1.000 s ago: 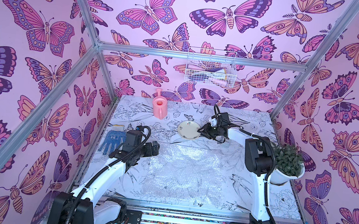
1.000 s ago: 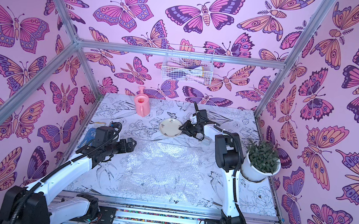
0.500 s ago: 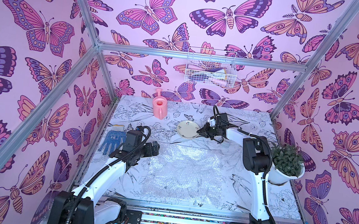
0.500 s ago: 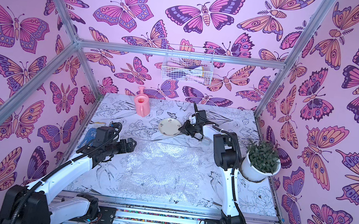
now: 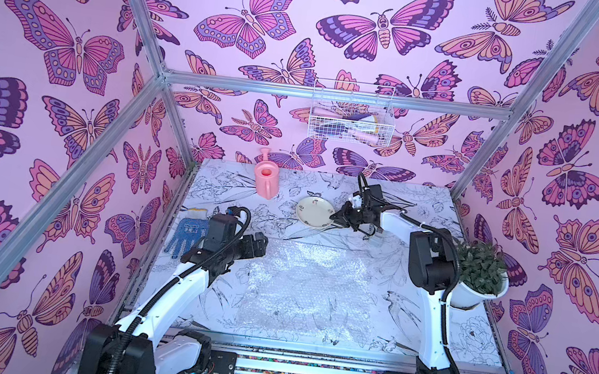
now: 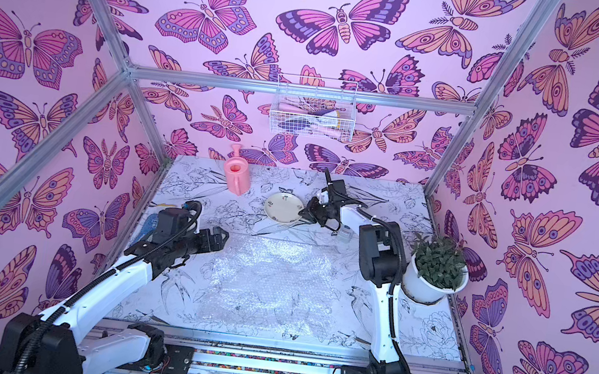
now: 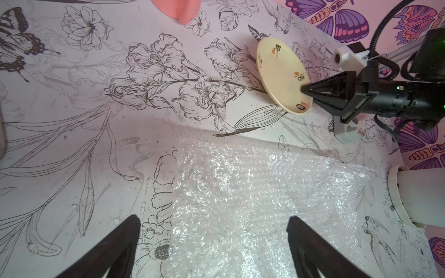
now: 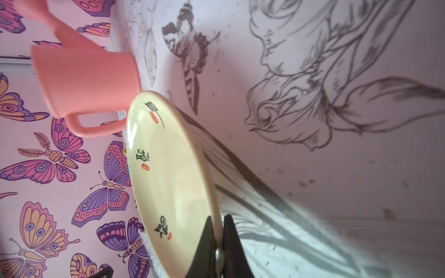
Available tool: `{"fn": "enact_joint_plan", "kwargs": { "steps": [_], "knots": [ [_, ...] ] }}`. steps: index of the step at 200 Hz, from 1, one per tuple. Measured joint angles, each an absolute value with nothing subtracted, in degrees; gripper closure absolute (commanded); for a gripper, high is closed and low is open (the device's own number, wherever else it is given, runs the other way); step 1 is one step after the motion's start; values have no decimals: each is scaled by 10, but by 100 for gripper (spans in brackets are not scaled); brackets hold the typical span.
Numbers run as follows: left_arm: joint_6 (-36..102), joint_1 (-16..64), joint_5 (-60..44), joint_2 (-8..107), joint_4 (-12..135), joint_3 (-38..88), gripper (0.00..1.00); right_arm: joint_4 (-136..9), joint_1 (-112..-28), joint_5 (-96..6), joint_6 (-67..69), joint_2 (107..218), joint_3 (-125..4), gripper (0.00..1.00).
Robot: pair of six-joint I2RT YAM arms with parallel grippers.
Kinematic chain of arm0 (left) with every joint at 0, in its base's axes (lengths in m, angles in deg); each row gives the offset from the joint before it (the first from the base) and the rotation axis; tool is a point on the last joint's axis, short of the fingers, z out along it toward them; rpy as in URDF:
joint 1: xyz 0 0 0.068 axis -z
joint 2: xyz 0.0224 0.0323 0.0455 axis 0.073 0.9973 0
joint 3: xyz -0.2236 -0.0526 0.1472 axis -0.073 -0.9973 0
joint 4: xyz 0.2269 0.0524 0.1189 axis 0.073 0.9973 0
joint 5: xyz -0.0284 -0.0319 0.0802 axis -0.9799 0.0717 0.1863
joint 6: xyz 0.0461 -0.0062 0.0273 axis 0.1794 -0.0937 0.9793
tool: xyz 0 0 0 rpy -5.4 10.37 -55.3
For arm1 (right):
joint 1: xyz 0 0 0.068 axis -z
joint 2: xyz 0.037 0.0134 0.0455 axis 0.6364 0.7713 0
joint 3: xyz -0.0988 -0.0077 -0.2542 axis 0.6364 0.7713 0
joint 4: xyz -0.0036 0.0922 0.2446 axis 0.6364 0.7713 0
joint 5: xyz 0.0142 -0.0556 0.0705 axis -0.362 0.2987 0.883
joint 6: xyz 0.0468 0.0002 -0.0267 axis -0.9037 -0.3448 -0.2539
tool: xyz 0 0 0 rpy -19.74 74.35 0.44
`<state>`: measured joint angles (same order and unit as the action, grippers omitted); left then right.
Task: Wrap dinner plates in bubble wrap
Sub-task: Pick up the plate from the center of the board, then place the plate on the bubble wrap.
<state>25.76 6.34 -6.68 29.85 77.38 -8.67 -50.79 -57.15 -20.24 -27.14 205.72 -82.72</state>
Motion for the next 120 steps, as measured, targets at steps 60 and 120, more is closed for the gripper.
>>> {"fn": "enact_joint_plan", "kwargs": {
  "steps": [60, 120],
  "knots": [
    [243, 63, -81, 281, 779, -80, 4, -528, -579, -198, -267, 1856, -669, 100],
    [229, 63, -97, 279, 793, -70, 4, -548, -633, -197, -263, 1713, -470, 100]
  ]
}}
